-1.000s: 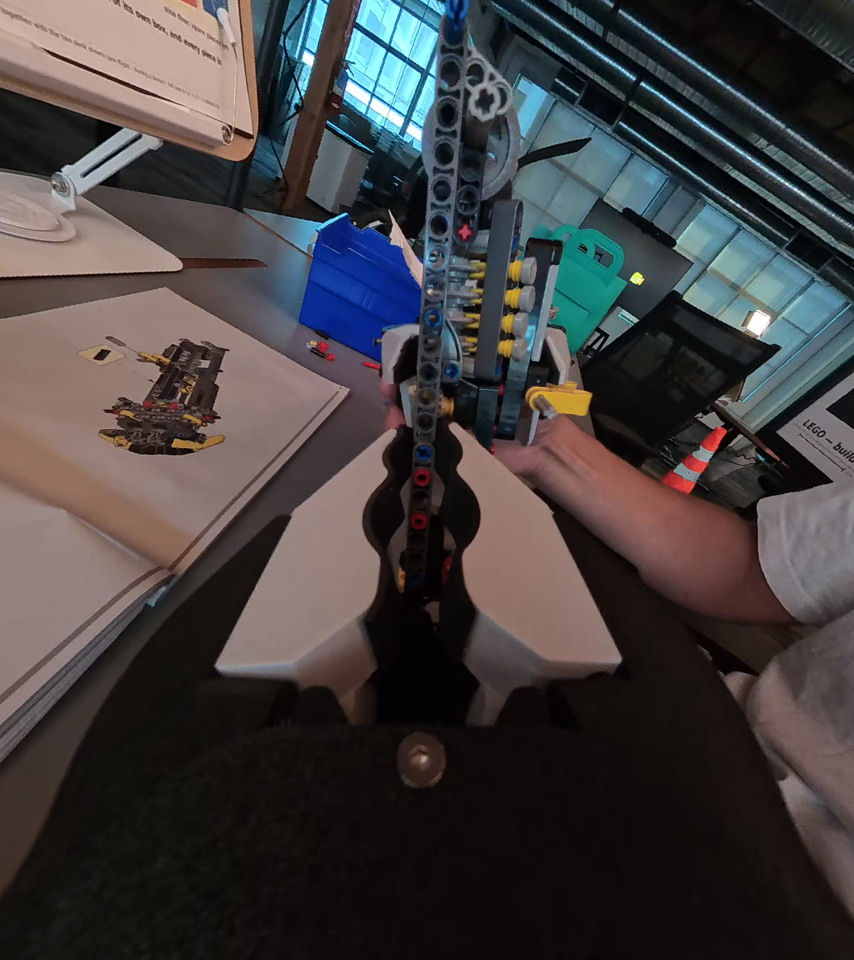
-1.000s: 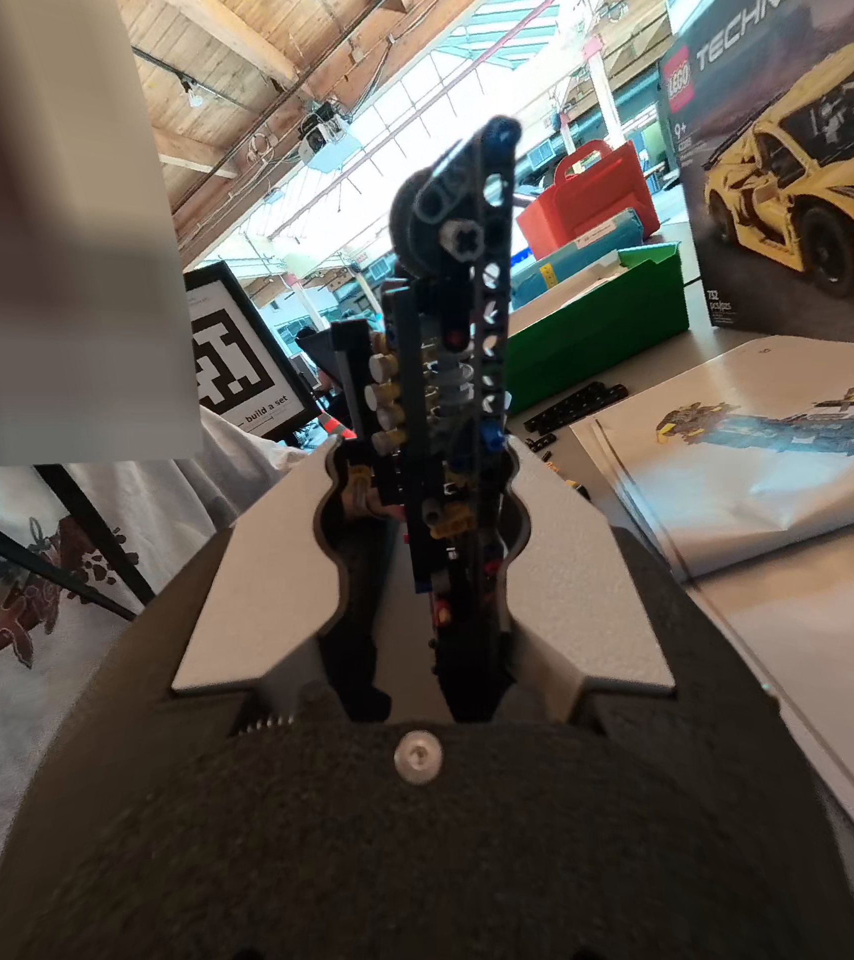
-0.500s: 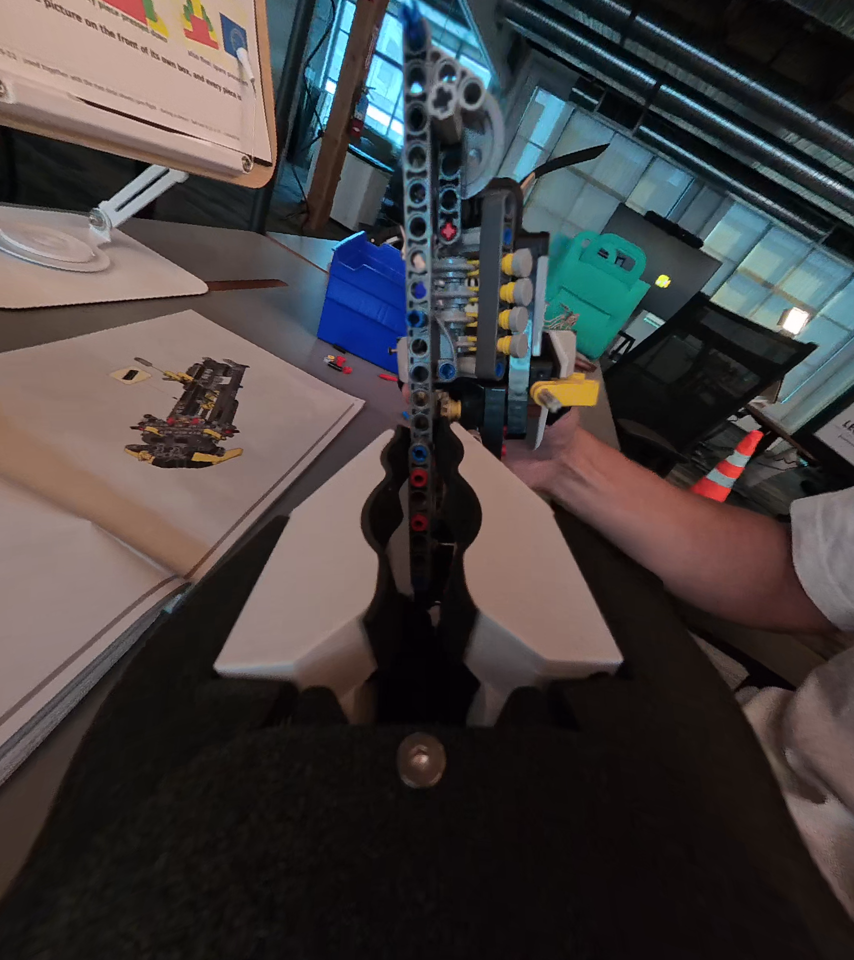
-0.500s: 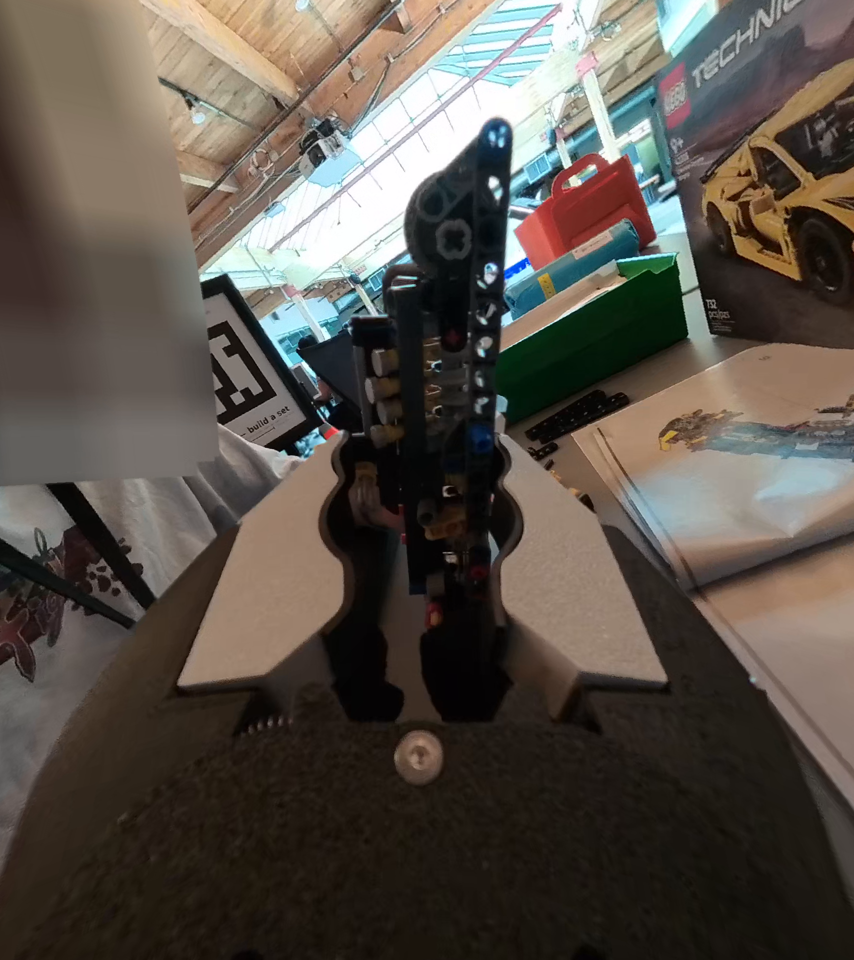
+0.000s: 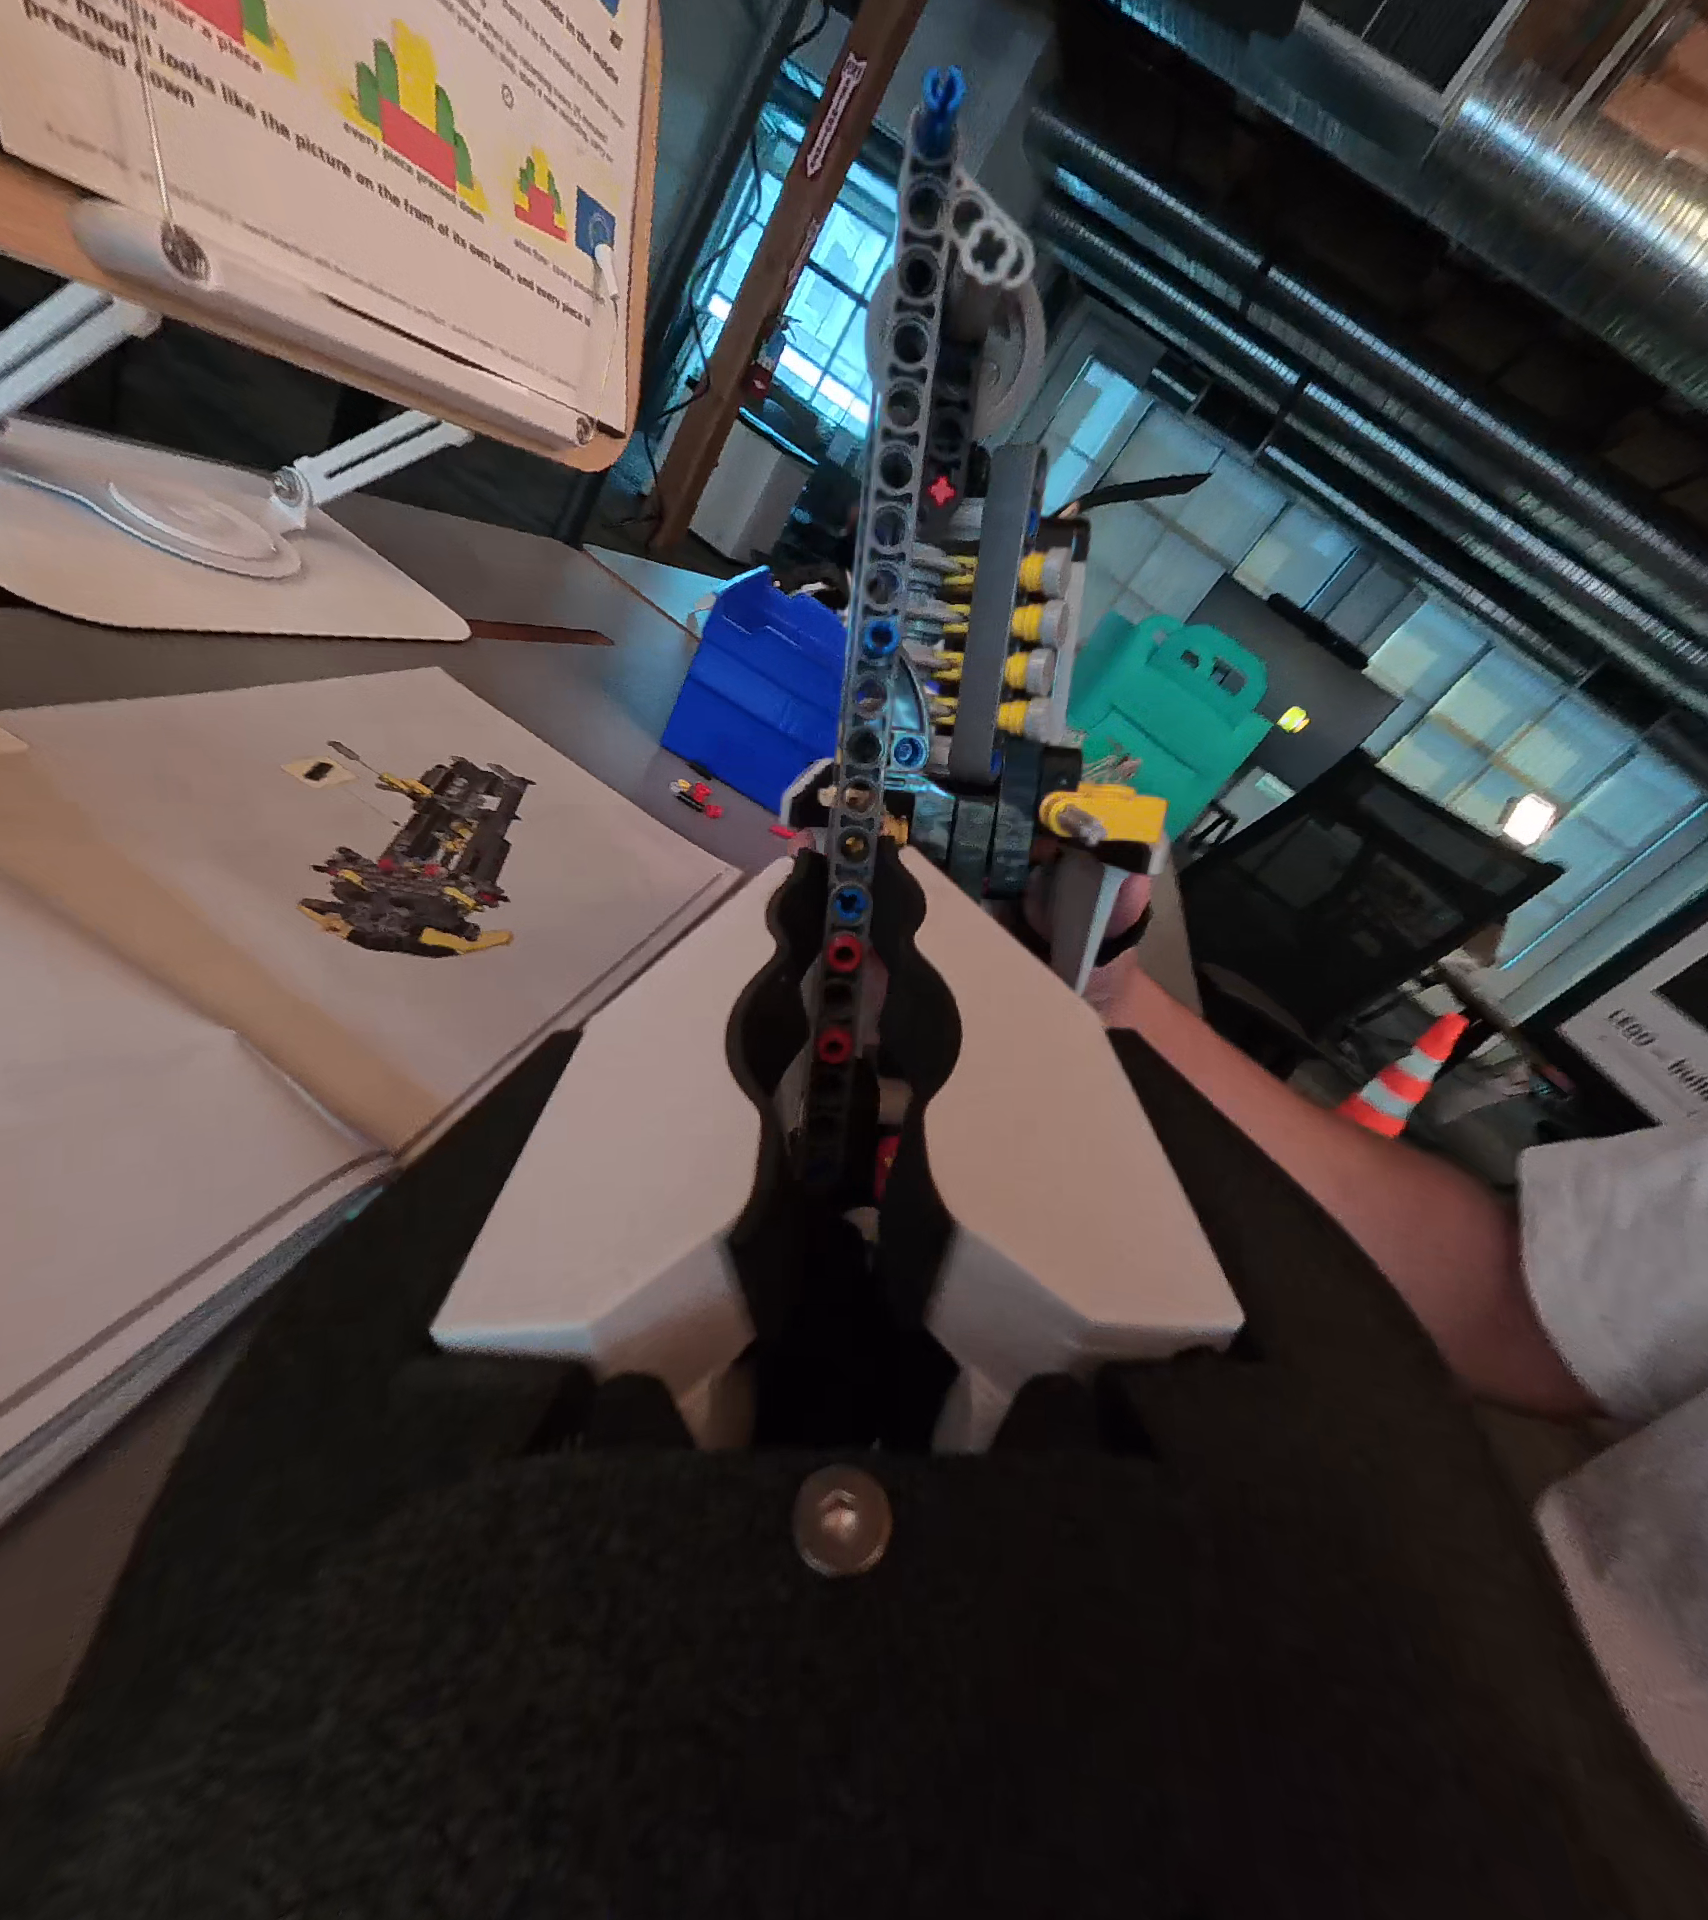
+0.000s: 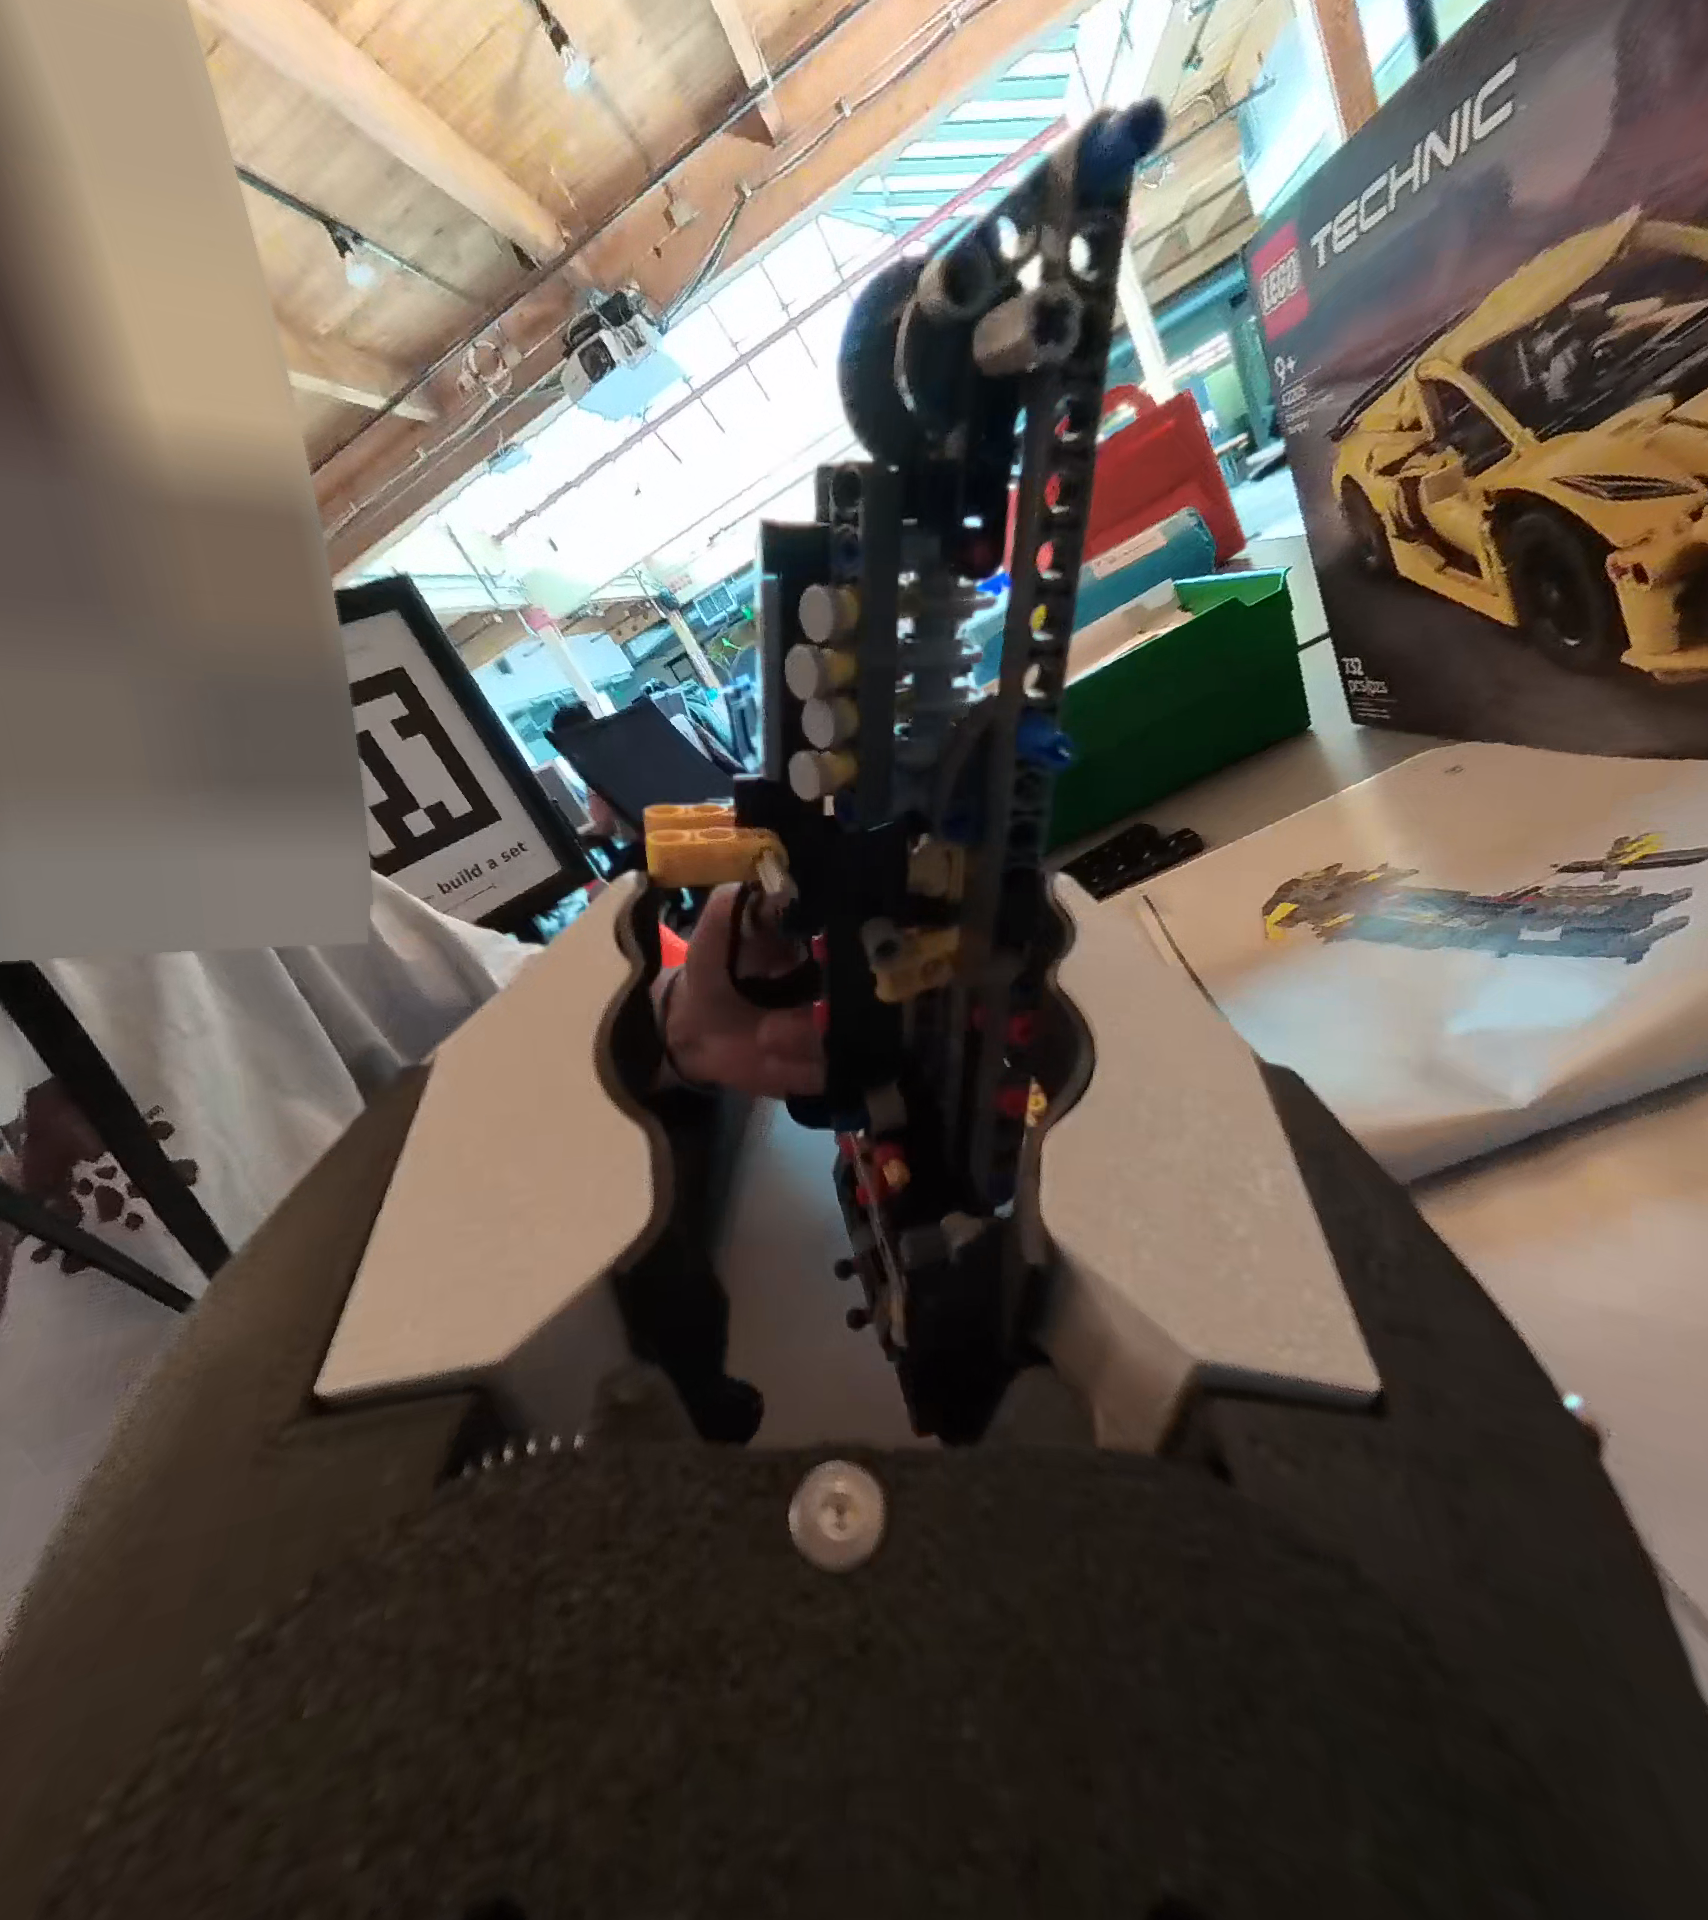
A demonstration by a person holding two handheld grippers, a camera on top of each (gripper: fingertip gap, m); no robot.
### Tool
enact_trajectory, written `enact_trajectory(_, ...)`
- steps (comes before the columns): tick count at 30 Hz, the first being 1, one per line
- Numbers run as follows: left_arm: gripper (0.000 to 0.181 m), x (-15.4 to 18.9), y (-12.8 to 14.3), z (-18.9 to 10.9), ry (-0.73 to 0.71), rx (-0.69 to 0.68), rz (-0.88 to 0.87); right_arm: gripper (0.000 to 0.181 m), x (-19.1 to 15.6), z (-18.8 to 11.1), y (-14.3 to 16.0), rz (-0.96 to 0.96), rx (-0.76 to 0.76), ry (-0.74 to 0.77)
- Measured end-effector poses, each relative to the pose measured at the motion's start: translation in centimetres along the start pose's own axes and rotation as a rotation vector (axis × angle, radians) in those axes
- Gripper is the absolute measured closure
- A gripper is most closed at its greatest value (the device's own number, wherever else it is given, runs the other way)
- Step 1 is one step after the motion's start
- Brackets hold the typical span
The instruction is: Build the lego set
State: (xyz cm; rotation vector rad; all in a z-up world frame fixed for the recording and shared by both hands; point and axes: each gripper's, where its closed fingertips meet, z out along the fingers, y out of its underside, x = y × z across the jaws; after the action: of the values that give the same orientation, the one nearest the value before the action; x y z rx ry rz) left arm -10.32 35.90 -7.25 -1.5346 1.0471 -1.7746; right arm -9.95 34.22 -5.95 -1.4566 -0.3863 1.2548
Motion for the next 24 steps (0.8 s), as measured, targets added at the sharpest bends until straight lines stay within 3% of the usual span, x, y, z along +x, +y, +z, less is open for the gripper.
enact_trajectory(8,0.174,-0.7,-0.8,-0.3,-0.002,0.068,-0.081,0.092,1.5,-0.3,0.2,0.032,0.019,0.058)
enact_trajectory(16,0.174,-0.1,0.1,0.4,0.022,0.043,-0.09,0.126,0.8,0.9,0.9,0.08,-0.002,-0.015)
enact_trajectory(24,0.174,0.5,0.3,0.6,0.018,0.037,-0.026,0.138,0.3,0.5,0.8,0.024,-0.003,-0.019)
